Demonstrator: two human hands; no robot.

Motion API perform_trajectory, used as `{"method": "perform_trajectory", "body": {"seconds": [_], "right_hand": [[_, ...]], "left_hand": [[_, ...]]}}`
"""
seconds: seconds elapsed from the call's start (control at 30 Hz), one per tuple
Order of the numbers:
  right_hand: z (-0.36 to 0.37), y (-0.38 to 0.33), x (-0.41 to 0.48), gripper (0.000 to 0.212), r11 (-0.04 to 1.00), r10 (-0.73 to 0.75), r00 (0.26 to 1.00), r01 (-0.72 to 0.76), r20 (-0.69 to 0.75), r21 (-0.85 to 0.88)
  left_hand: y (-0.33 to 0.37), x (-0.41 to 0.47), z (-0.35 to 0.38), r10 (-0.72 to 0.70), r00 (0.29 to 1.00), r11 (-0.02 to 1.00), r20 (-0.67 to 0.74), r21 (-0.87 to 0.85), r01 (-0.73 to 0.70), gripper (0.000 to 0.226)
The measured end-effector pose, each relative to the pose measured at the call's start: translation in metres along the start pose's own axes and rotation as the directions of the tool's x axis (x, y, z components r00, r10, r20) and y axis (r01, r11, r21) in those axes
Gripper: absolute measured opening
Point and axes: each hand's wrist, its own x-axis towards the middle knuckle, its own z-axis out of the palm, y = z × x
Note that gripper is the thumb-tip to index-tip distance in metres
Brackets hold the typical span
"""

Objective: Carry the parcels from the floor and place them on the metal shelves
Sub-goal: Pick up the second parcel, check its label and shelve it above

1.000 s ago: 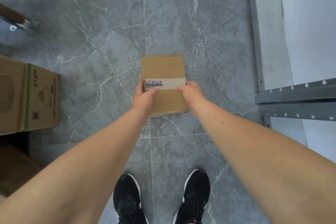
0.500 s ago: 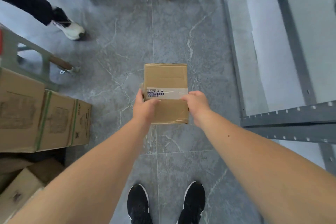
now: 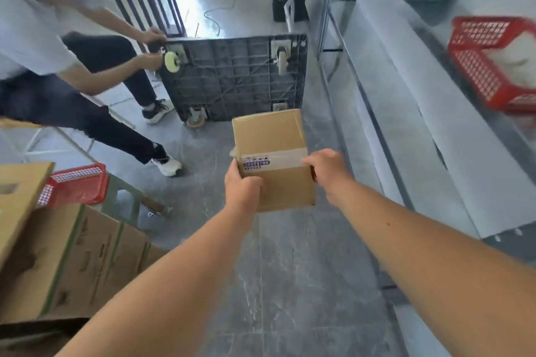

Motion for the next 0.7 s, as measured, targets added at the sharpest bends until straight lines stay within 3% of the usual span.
{"method": "perform_trajectory", "body": {"seconds": [0.1,0.13,0.2,0.47,0.6,0.7], "right_hand": [[-0.020,-0.059,-0.016,0.050,0.997,-0.068,0.998,0.067,0.010,0.030],[-0.026,-0.080,-0.026,0.049,0.994,-0.097,0.995,0.097,0.009,0.056],[-0.039,-0.122,-0.048,0.022,0.984,-0.155,0.988,0.155,-0.001,0.087],[-0.086,-0.248,-0.125,0.034,0.917,-0.394,0.919,0.393,0.008,0.063],[-0.110,-0.300,-0.157,0.031,0.889,-0.452,0.892,0.451,-0.007,0.077],[-0.124,-0.334,-0.185,0.016,0.855,-0.505,0.863,0.503,-0.020,0.126]], "left_hand": [[0.072,-0.019,0.000,0.072,0.997,0.997,0.010,-0.006,-0.072,0.093],[0.094,-0.026,-0.001,0.104,0.994,0.995,0.017,-0.007,-0.104,0.096],[0.141,-0.045,-0.005,0.151,0.988,0.989,0.036,0.009,-0.151,0.105],[0.258,-0.110,-0.014,0.248,0.968,0.968,0.035,0.023,-0.248,0.098],[0.308,-0.149,-0.023,0.267,0.961,0.964,0.075,-0.020,-0.266,0.094],[0.345,-0.173,-0.032,0.329,0.940,0.944,0.086,-0.035,-0.327,0.096]]}}
